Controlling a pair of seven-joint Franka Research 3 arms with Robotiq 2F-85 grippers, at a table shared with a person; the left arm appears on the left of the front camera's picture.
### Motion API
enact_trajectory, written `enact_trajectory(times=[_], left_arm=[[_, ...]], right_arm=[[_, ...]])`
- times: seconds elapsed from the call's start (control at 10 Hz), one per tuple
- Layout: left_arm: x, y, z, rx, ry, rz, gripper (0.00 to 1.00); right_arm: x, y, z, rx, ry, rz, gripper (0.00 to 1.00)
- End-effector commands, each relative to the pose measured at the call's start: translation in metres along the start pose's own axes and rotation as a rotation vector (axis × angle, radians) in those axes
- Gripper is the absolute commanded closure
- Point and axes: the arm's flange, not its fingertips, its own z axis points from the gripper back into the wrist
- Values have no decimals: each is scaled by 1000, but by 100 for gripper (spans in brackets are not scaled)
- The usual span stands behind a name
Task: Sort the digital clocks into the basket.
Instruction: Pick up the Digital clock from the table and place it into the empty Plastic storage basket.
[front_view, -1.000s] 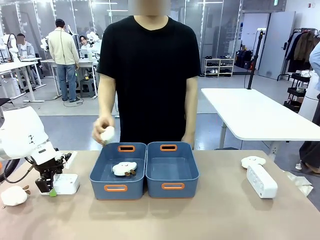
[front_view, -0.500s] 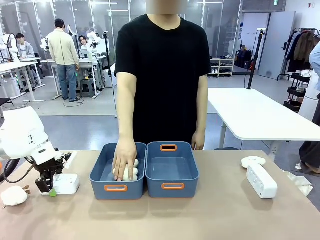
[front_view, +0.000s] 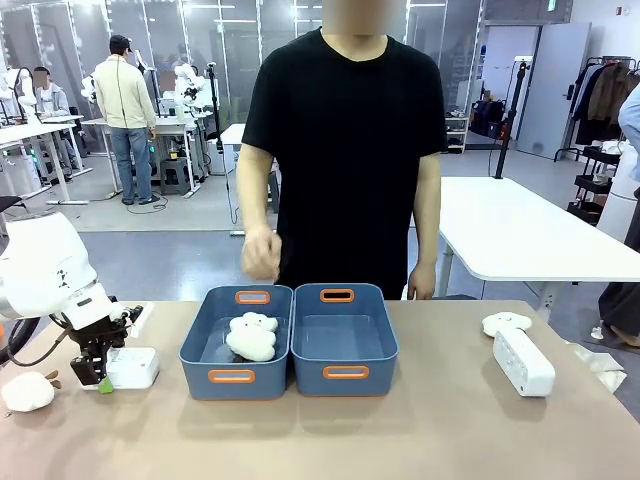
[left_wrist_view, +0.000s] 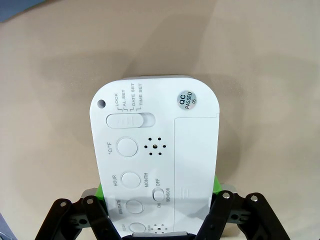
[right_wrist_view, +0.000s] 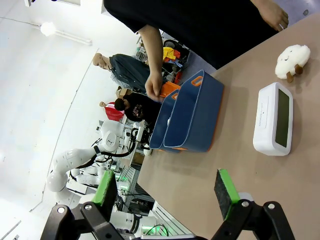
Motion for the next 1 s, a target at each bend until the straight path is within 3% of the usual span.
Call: enact_trajectory(times=[0.0,0.1,0.3,0.5,0.7,0.9], left_arm=[[0,1,0,13,-6,10,80],[0,0,0,0,0,0,21],[10,-16,79,-49,-46,33,22],[47,-24,136,-83,-88,27,22],[124,-8,172,-31,-117,6,22],[207,19,177,14,-164,11,22]], right_arm=[[0,1,0,10,-3,2,0],[0,1,0,10,-3,2,0],[0,1,0,10,-3,2,0],[0,1,0,10,-3,2,0],[0,1,0,10,-3,2,0],[0,1,0,10,-3,2,0]])
